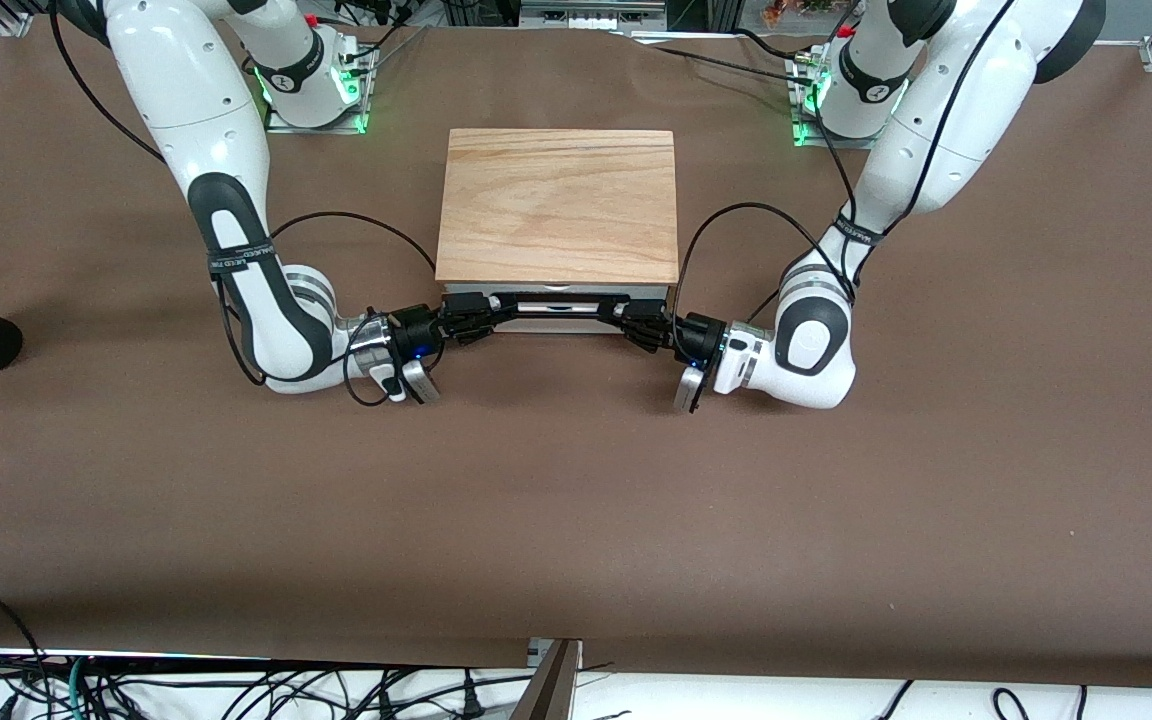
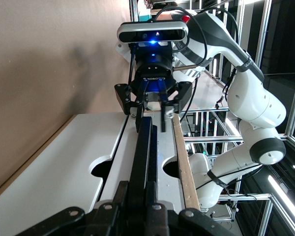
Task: Pull top drawer with both arms simultaneously
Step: 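Close both grippers on the ends of the black drawer handle, then pull the handle outward with both grippers to slide the drawer open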
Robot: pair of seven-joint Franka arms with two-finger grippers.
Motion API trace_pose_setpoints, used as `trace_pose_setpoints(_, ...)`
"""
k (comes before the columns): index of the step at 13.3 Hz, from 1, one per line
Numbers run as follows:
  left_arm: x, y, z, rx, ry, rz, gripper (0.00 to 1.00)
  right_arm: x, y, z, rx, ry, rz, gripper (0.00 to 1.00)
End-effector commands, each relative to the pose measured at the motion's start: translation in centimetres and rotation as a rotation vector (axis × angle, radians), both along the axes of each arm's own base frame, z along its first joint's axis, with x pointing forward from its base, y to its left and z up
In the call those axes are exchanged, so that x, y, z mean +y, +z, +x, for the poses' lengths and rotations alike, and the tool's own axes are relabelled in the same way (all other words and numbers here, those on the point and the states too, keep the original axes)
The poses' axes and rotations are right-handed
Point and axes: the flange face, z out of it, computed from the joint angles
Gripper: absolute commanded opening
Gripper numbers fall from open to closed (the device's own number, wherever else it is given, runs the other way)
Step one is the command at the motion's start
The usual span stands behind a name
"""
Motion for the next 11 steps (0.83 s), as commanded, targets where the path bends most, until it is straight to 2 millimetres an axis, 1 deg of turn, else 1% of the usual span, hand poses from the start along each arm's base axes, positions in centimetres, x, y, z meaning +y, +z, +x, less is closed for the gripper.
trace_pose_setpoints(1,0.2,0.7,0.1,-0.028,0.025,-0.032,0.00,0.2,0.0,-0.2,-0.006,-0.012,0.024,0.01)
trace_pose_setpoints(5,0.1,0.8,0.1,-0.022,0.024,-0.030,0.00,0.2,-0.7,0.1,0.001,-0.024,0.021,0.00)
trace_pose_setpoints(6,0.1,0.9,0.2,-0.014,0.024,-0.026,0.00,0.3,-0.6,0.6,0.002,-0.051,0.039,0.00)
trace_pose_setpoints(7,-0.1,1.4,0.8,-0.002,0.027,-0.023,0.00,0.5,-0.8,1.1,0.008,-0.072,0.050,0.00)
trace_pose_setpoints(8,-0.6,1.7,1.6,0.014,0.024,-0.018,0.00,0.8,-0.7,2.2,0.000,-0.081,0.054,0.00)
trace_pose_setpoints(10,-1.8,2.2,3.1,0.086,0.028,-0.003,0.00,1.0,-1.1,4.5,-0.020,-0.123,0.057,0.00)
trace_pose_setpoints(11,-2.1,2.5,4.1,0.105,0.033,-0.001,0.00,1.3,-1.3,5.3,-0.010,-0.133,0.061,0.00)
